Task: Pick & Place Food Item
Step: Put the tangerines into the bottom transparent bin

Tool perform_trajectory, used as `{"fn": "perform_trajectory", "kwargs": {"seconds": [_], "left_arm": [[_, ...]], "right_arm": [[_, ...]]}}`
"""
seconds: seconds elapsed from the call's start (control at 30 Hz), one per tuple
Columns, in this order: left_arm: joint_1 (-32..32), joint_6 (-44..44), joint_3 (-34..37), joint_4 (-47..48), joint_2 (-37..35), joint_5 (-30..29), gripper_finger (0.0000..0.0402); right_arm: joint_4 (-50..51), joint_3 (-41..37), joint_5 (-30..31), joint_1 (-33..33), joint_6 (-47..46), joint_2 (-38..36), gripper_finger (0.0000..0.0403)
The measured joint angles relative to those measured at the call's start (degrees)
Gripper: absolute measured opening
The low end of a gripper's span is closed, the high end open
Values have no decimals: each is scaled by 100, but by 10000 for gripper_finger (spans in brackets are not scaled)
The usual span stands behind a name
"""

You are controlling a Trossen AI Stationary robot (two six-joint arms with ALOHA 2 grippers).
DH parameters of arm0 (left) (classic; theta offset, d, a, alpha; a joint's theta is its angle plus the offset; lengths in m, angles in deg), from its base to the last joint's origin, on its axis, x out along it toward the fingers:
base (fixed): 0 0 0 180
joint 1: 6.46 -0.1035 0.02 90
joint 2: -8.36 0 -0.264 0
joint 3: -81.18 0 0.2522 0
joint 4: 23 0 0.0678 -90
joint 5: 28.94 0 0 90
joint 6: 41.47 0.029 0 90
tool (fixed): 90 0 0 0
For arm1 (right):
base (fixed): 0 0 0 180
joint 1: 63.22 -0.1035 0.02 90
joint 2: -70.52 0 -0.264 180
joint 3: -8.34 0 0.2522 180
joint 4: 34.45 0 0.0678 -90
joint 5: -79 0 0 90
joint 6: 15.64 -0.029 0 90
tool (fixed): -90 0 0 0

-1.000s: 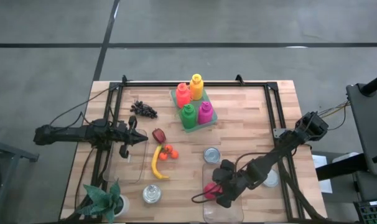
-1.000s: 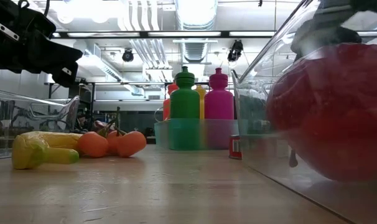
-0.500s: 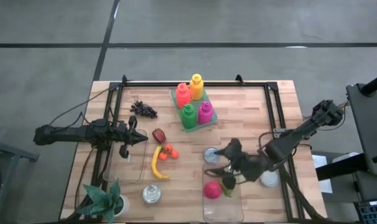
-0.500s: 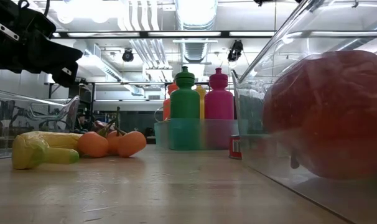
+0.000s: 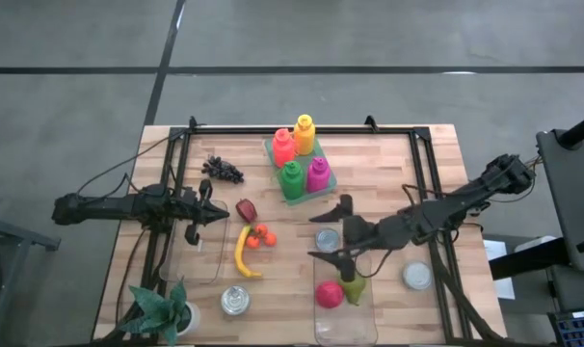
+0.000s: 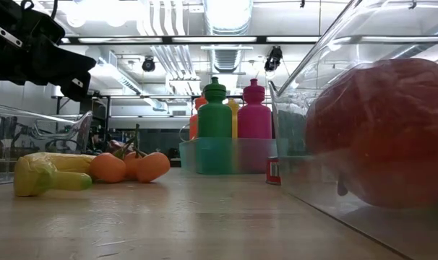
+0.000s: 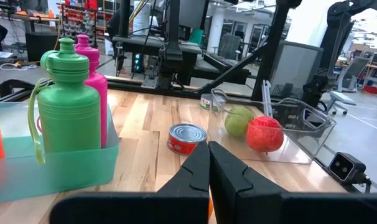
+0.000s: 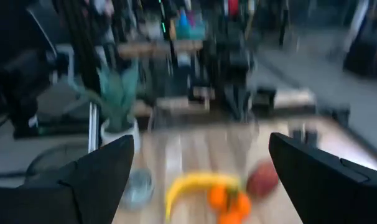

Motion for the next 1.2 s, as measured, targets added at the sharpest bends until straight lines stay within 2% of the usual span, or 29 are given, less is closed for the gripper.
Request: {"fn": "perform_trajectory", "kwargs": {"seconds": [0.1,0.2,0.33,0.43,0.57,0.83,1.0,1.2], "left_arm": [[-2,0,0,0,0,2,1],[0,0,-1,0,0,0,1],[-2,0,0,0,0,0,1],[-2,0,0,0,0,2,1],[-2,0,-1,1,0,0,1],[0,0,0,2,0,2,1],[-2,0,-2,4,-2,0,1],[-1,0,-1,2,0,1,1]], "right_arm": [[-1247,-189,-36,140,285,214,370],[-1995,-350,-27,321,363,540,370],[-2146,-409,-156,546,-39,1139,370],[-2696,-344,-195,669,-347,1651,370],[-3246,-202,-237,811,-50,2269,370],[-3462,649,147,1160,161,3507,370],[-3408,1277,143,1374,-327,4306,370],[-3379,1608,149,1408,-618,4687,370]]}}
